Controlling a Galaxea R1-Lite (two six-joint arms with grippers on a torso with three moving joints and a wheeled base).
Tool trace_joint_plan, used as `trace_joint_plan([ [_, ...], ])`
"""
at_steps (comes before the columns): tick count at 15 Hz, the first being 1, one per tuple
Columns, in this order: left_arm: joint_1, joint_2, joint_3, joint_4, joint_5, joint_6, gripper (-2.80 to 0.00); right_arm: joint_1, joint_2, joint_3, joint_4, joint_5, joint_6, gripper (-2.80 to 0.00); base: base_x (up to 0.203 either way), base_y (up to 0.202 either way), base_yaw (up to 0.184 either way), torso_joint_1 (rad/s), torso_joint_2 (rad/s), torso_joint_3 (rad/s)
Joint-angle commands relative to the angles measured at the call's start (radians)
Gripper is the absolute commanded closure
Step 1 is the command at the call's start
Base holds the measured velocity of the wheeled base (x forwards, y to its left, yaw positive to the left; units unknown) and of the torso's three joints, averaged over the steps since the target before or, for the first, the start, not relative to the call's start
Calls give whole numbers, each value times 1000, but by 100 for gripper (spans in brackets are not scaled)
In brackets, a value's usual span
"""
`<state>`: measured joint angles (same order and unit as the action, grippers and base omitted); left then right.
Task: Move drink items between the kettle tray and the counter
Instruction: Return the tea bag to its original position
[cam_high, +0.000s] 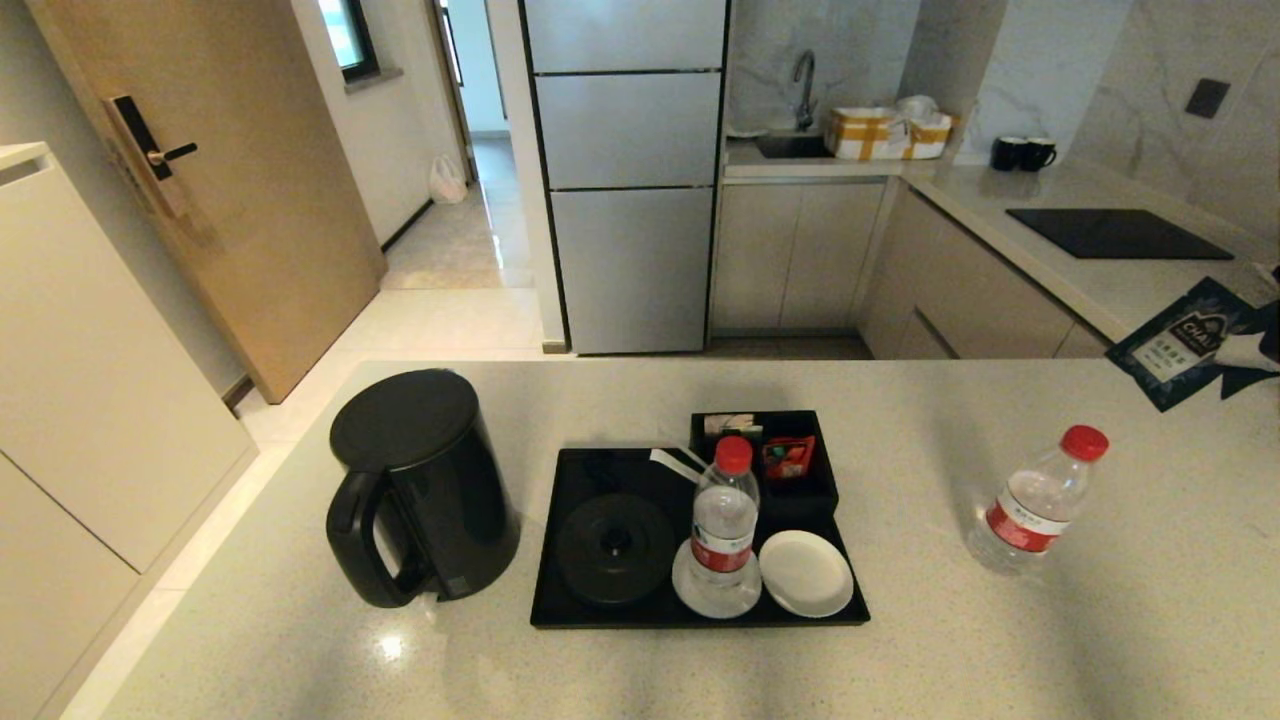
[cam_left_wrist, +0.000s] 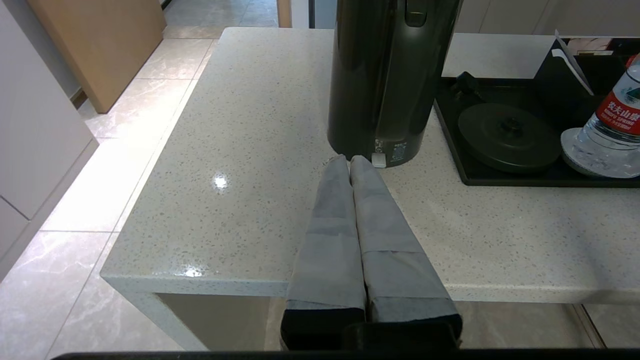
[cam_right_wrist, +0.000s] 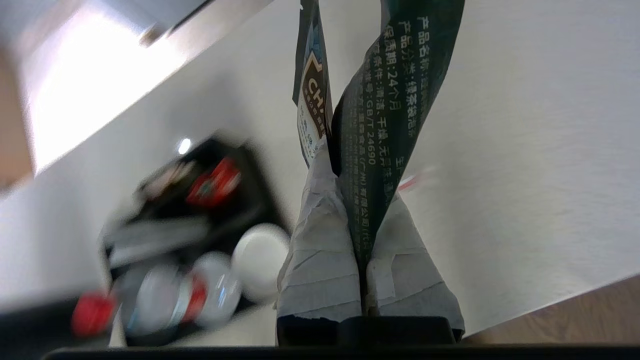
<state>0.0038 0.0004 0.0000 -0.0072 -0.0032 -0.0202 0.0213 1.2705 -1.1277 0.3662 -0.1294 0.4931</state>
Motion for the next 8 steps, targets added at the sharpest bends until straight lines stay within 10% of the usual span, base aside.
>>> trace_joint_plan([
  [1, 1, 0, 2, 0, 0, -1, 0, 98, -20, 2, 8, -10, -2, 0, 0, 0, 0, 0, 0, 0],
  [8, 1, 1, 2, 0, 0, -1, 0, 402, 154, 20, -5, -125, 3, 0, 0, 0, 0, 0, 0, 0],
])
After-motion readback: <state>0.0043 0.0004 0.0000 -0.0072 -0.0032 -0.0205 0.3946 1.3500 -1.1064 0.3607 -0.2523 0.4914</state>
